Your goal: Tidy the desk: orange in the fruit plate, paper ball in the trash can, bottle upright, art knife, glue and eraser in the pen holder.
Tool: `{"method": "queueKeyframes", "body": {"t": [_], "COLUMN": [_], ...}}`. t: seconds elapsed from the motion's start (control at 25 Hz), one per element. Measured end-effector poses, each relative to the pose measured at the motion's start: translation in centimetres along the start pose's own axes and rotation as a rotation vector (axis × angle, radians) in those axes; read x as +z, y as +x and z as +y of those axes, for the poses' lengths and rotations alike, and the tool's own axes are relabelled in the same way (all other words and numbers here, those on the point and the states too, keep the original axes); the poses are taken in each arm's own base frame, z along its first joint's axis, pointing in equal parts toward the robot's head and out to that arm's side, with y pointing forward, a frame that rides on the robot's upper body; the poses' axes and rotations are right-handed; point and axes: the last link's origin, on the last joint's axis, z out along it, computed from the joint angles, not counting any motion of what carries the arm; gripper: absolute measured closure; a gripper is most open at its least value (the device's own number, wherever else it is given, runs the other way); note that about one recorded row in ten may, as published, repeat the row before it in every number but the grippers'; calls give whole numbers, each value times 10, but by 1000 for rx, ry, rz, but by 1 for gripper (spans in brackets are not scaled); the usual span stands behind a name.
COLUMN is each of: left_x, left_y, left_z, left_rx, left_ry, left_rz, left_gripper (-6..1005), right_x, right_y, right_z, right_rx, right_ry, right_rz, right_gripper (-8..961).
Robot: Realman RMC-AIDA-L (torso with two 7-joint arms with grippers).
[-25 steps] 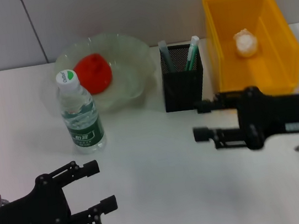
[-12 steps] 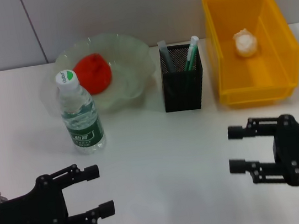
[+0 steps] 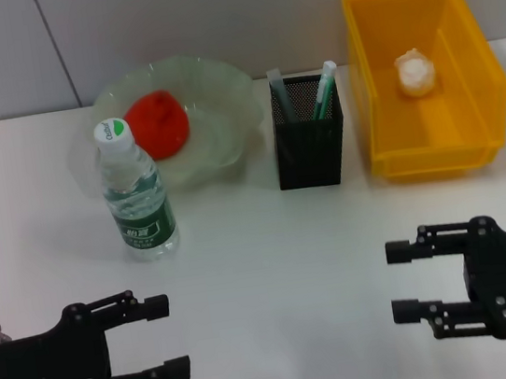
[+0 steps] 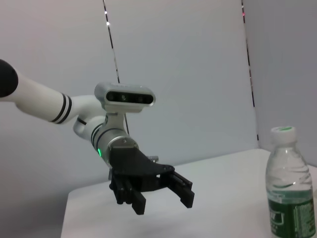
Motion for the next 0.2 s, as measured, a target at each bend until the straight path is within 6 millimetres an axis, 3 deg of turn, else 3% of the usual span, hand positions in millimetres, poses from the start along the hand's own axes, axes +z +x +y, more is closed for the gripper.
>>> {"method": "queueKeyframes", "body": {"t": [0.2], "left_x": [3], "left_y": [1], "left_z": [-2], "left_rx": [-9], "left_ry": [-16], "left_rz": [-51], "left_gripper": [200], "right_x": [-1], "right_y": [5], "right_z": [1], "right_rx": [4], "right_ry": [-13], "right_rz": [40], "right_gripper": [321]}}
